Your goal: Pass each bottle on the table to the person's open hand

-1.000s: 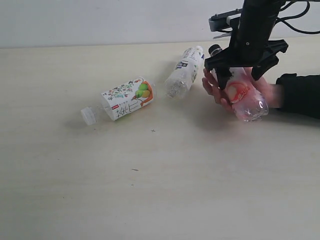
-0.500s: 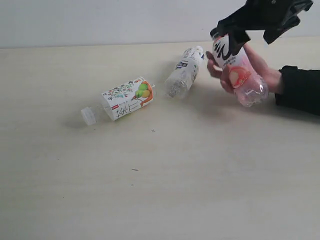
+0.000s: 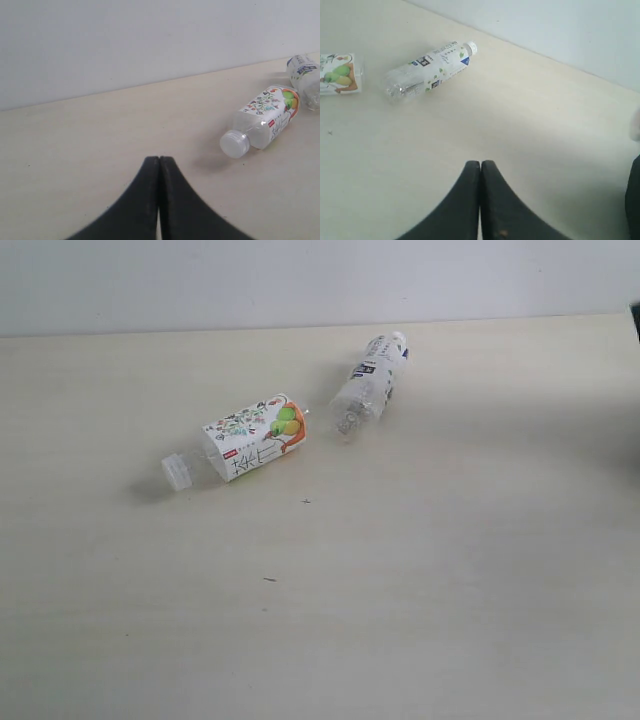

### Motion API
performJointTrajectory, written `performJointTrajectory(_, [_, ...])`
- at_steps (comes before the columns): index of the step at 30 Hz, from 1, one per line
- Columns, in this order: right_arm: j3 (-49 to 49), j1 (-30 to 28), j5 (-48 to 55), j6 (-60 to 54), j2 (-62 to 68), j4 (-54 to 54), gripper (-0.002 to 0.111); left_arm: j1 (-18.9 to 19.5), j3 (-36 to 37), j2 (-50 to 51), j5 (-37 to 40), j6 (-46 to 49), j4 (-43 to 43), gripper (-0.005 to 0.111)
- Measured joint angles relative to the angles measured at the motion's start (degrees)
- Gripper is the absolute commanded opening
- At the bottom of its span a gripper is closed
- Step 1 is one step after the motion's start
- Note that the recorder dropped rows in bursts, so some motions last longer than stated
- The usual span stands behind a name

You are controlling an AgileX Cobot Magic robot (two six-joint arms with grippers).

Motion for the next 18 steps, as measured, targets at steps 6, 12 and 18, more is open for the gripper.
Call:
performJointTrajectory(6, [17.05, 0.0, -7.99, -3.9, -19.43, 0.0, 0.0, 0.0, 0.0, 0.0, 0.0, 0.0, 0.0, 0.001])
performJointTrajectory(12, [28.24, 0.0, -21.84, 7.89, -34.36, 0.0, 0.0, 0.0, 0.0, 0.0, 0.0, 0.0, 0.0, 0.001])
performJointTrajectory(18, [30.74, 0.0, -24.73, 12.74, -41.46, 0.0, 0.0, 0.0, 0.0, 0.0, 0.0, 0.0, 0.0, 0.001])
